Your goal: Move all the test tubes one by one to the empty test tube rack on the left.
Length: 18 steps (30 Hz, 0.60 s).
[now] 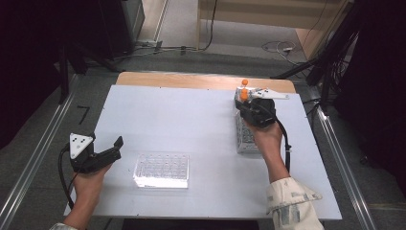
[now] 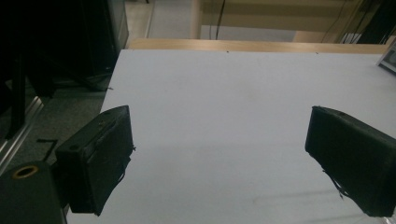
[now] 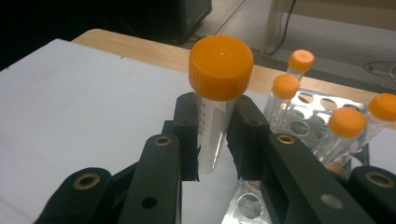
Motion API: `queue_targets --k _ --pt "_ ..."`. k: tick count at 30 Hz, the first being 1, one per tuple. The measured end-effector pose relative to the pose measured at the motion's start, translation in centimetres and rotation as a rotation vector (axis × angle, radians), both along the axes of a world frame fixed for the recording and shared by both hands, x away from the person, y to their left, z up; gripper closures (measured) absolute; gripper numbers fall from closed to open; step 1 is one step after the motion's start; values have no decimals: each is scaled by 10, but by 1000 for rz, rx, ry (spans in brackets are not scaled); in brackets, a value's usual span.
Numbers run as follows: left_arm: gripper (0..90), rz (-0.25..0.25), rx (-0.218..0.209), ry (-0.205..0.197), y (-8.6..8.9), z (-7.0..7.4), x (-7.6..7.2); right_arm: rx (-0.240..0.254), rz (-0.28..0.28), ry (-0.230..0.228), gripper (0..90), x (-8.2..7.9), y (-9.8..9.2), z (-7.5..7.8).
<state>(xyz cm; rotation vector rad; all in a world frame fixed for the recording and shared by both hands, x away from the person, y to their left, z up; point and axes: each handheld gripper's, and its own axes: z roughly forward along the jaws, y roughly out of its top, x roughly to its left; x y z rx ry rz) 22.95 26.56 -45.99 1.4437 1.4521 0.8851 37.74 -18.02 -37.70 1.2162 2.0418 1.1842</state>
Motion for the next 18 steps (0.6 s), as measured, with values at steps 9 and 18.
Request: queue_targets --k 9,18 --pt "79 -35 -4 -7 -6 3 -1 -21 66 23 721 -14 12 -15" --pt "94 -95 -13 -13 -16 7 -1 -28 128 40 721 -26 25 -21"
